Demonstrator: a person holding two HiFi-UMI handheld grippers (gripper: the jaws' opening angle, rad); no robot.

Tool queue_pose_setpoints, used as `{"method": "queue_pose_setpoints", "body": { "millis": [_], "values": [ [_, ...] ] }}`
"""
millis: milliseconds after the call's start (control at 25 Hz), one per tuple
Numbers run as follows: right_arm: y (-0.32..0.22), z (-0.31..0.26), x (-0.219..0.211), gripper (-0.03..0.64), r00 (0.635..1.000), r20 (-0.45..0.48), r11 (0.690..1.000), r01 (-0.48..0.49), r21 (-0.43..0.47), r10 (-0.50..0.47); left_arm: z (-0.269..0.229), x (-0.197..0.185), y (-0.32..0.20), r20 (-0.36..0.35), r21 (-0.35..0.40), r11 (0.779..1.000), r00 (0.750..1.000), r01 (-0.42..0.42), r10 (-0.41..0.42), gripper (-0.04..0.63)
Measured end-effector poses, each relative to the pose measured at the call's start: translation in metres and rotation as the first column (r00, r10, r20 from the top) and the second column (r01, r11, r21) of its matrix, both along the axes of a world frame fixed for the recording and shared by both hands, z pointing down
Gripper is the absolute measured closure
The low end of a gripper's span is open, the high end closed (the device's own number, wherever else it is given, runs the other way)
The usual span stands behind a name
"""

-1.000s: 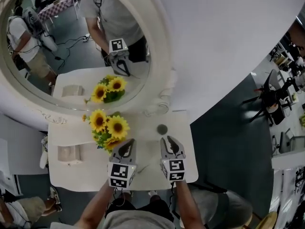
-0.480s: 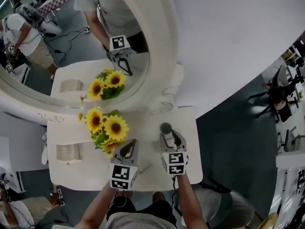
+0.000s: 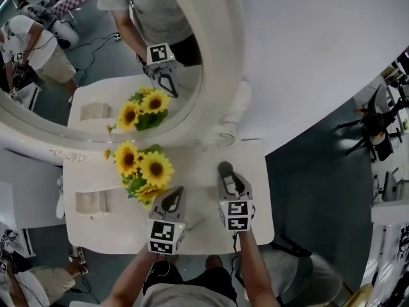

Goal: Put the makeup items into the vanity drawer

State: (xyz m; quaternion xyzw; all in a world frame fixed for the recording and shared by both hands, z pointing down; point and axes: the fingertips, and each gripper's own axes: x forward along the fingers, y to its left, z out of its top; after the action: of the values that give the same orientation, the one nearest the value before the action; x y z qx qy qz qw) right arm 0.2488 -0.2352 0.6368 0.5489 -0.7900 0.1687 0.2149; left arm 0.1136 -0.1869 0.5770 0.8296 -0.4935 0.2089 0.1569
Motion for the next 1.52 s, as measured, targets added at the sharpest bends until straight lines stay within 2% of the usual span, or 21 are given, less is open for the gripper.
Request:
{"method": "queue_pose_setpoints", "body": {
  "millis": [360, 480, 520, 640, 1000, 1240, 1520],
  "values": [
    [0.000, 0.001, -0.003, 0.496, 0.998, -0.058, 0.999, 0.032, -0.025, -0.033, 0.001, -0.008, 0.006, -0.001, -0.001, 1.000, 1.000, 0.020, -0.020, 0.595],
    [-0.001, 0.002, -0.002, 0.517, 0.994, -0.103, 0.999, 0.028, -0.017, -0.030, 0.001, -0.011, 0.009, -0.002, -0.002, 1.000, 1.000, 0.030, -0.030, 0.595],
    [-0.002, 0.002, 0.001, 0.570, 0.991, -0.129, 1.000, 0.023, -0.009, -0.024, 0.001, -0.012, 0.010, -0.002, -0.003, 0.999, 0.999, 0.032, -0.032, 0.595],
    [-0.003, 0.003, 0.003, 0.577, 0.986, -0.166, 1.000, 0.030, -0.005, -0.030, -0.001, -0.012, 0.014, -0.005, 0.002, 0.999, 0.999, 0.035, -0.035, 0.595],
    [0.003, -0.006, 0.002, 0.583, 0.985, -0.169, 0.998, 0.034, 0.048, -0.026, -0.017, -0.020, 0.023, -0.007, 0.035, 0.998, 0.998, 0.058, -0.058, 0.595],
    [0.019, -0.044, -0.014, 0.583, 0.989, -0.131, 0.992, 0.087, 0.094, -0.075, -0.040, -0.030, 0.031, -0.020, 0.074, 0.992, 0.994, 0.106, -0.105, 0.595],
    [0.041, -0.102, -0.038, 0.583, 0.982, -0.088, 0.966, 0.183, 0.182, -0.169, -0.069, -0.043, 0.045, -0.026, 0.137, 0.975, 0.984, 0.176, -0.174, 0.595]
  ]
}}
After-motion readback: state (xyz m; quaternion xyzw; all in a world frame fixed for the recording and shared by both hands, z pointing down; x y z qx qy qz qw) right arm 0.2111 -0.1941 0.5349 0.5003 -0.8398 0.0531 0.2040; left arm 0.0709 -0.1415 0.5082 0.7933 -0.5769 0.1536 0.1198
